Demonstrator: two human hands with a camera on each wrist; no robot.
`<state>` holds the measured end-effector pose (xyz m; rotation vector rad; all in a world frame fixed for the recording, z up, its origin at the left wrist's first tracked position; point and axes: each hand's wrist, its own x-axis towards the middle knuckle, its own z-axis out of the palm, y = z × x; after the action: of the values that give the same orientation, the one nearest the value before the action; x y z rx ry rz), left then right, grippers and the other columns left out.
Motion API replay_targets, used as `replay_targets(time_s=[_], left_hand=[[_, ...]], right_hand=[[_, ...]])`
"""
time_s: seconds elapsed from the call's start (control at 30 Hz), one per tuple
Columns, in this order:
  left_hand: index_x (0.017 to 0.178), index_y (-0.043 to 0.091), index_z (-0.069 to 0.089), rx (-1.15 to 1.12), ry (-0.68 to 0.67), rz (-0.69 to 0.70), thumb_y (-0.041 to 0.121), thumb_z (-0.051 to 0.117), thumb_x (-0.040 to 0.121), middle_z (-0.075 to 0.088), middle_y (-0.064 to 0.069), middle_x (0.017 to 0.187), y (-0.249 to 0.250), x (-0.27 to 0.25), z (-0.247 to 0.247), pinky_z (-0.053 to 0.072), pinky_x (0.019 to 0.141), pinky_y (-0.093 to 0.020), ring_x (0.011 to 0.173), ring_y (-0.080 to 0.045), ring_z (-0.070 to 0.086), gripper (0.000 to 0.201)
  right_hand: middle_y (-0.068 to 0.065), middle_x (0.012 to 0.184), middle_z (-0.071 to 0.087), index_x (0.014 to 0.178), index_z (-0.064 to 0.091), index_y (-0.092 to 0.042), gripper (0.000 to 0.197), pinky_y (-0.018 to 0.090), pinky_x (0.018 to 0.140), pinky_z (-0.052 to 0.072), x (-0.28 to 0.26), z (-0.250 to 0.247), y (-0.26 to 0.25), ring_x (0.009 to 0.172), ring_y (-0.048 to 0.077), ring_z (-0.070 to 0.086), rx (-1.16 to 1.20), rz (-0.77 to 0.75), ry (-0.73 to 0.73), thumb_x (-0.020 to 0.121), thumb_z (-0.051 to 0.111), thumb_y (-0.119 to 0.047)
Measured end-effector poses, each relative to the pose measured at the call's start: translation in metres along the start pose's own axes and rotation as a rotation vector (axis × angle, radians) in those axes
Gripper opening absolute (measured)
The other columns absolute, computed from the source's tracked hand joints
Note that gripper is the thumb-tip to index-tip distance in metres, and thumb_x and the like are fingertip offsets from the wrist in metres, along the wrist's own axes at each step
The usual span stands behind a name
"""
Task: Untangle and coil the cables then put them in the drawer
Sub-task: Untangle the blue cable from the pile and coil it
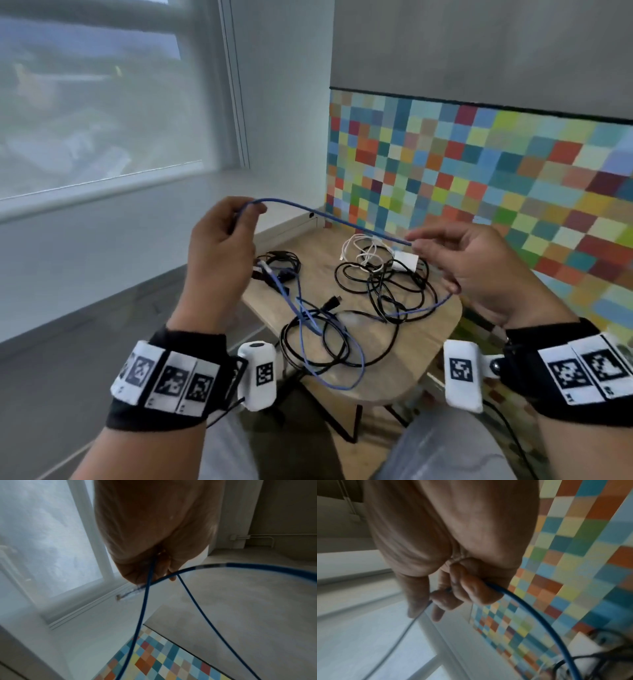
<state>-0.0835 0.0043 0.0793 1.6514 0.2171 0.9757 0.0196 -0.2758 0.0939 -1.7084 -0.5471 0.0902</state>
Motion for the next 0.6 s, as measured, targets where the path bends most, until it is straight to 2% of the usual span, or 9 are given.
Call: replay_targets(time_s=[0.1, 0.13, 0.23, 0.3, 0.4, 0.43, 0.5, 0.53, 0.6], left_hand=[[0.092, 0.022, 0.067, -0.059, 0.067, -0.033, 0.016, 0.054, 0.106, 0.047, 0.006, 0.059, -0.005, 0.002, -0.012, 0.038, 0.053, -0.033, 0.052, -0.017, 0.037, 0.020], [0.093, 0.022, 0.067, -0.054, 0.085, -0.030, 0.016, 0.054, 0.106, 0.046, 0.010, 0.057, -0.006, 0.005, -0.016, 0.041, 0.053, -0.031, 0.051, -0.015, 0.038, 0.019], [0.095, 0.023, 0.066, -0.047, 0.101, 0.005, 0.020, 0.055, 0.106, 0.048, 0.012, 0.056, -0.005, 0.009, -0.022, 0.045, 0.056, -0.033, 0.050, -0.015, 0.043, 0.016], [0.094, 0.026, 0.065, -0.091, 0.102, 0.043, 0.023, 0.054, 0.107, 0.045, 0.009, 0.057, 0.000, 0.006, -0.022, 0.043, 0.057, -0.035, 0.050, -0.015, 0.042, 0.017], [0.097, 0.027, 0.066, -0.157, 0.056, 0.112, 0.020, 0.052, 0.107, 0.050, 0.008, 0.062, 0.010, -0.001, -0.015, 0.045, 0.059, -0.030, 0.055, -0.014, 0.045, 0.019], [0.098, 0.027, 0.068, -0.158, 0.008, 0.132, 0.018, 0.053, 0.106, 0.059, 0.008, 0.070, 0.013, -0.004, -0.011, 0.047, 0.064, -0.027, 0.061, -0.013, 0.050, 0.020], [0.100, 0.031, 0.074, -0.106, -0.111, 0.137, 0.014, 0.059, 0.102, 0.070, 0.004, 0.092, 0.012, -0.011, -0.002, 0.047, 0.073, -0.020, 0.075, -0.008, 0.059, 0.023], [0.101, 0.033, 0.077, -0.047, -0.164, 0.116, 0.014, 0.063, 0.101, 0.068, -0.002, 0.097, 0.008, -0.015, 0.002, 0.046, 0.074, -0.015, 0.079, -0.005, 0.059, 0.024], [0.100, 0.041, 0.078, 0.097, -0.230, 0.060, 0.016, 0.069, 0.098, 0.062, -0.006, 0.092, -0.001, -0.022, 0.007, 0.044, 0.072, -0.014, 0.080, -0.004, 0.059, 0.026]], right_hand=[[0.011, 0.081, 0.072, 0.090, 0.079, -0.014, 0.007, 0.009, 0.048, 0.041, -0.002, -0.019, 0.014, 0.047, -0.001, 0.054, -0.062, -0.058, 0.156, 0.083, 0.081, -0.013], [0.007, 0.080, 0.071, 0.088, 0.079, -0.017, 0.011, 0.010, 0.049, 0.041, -0.002, -0.026, 0.018, 0.049, -0.001, 0.054, -0.049, -0.062, 0.204, 0.080, 0.084, -0.022], [0.011, 0.085, 0.067, 0.090, 0.081, -0.020, 0.056, 0.020, 0.044, 0.035, -0.008, -0.047, 0.027, 0.049, 0.010, 0.043, 0.068, -0.058, 0.293, 0.055, 0.093, -0.062], [0.006, 0.079, 0.065, 0.096, 0.081, -0.018, 0.070, 0.024, 0.044, 0.036, -0.017, -0.053, 0.028, 0.049, 0.013, 0.038, 0.143, -0.075, 0.238, 0.050, 0.092, -0.070], [0.004, 0.065, 0.049, 0.100, 0.080, -0.014, 0.062, 0.028, 0.058, 0.050, -0.032, -0.043, 0.027, 0.061, 0.022, 0.046, 0.159, -0.068, 0.141, 0.067, 0.084, -0.067], [0.006, 0.069, 0.055, 0.099, 0.081, -0.017, 0.058, 0.032, 0.069, 0.055, -0.037, -0.035, 0.028, 0.070, 0.028, 0.052, 0.147, -0.064, 0.123, 0.071, 0.079, -0.068], [0.008, 0.087, 0.070, 0.096, 0.082, -0.027, 0.054, 0.049, 0.089, 0.055, -0.044, -0.013, 0.035, 0.088, 0.039, 0.061, 0.088, -0.090, 0.116, 0.079, 0.070, -0.077], [0.006, 0.095, 0.073, 0.093, 0.081, -0.032, 0.052, 0.056, 0.094, 0.053, -0.047, -0.001, 0.039, 0.093, 0.039, 0.063, 0.046, -0.123, 0.122, 0.084, 0.062, -0.080], [-0.001, 0.102, 0.076, 0.088, 0.080, -0.040, 0.054, 0.049, 0.097, 0.051, -0.053, 0.022, 0.045, 0.099, 0.026, 0.066, -0.088, -0.158, 0.141, 0.094, 0.043, -0.080]])
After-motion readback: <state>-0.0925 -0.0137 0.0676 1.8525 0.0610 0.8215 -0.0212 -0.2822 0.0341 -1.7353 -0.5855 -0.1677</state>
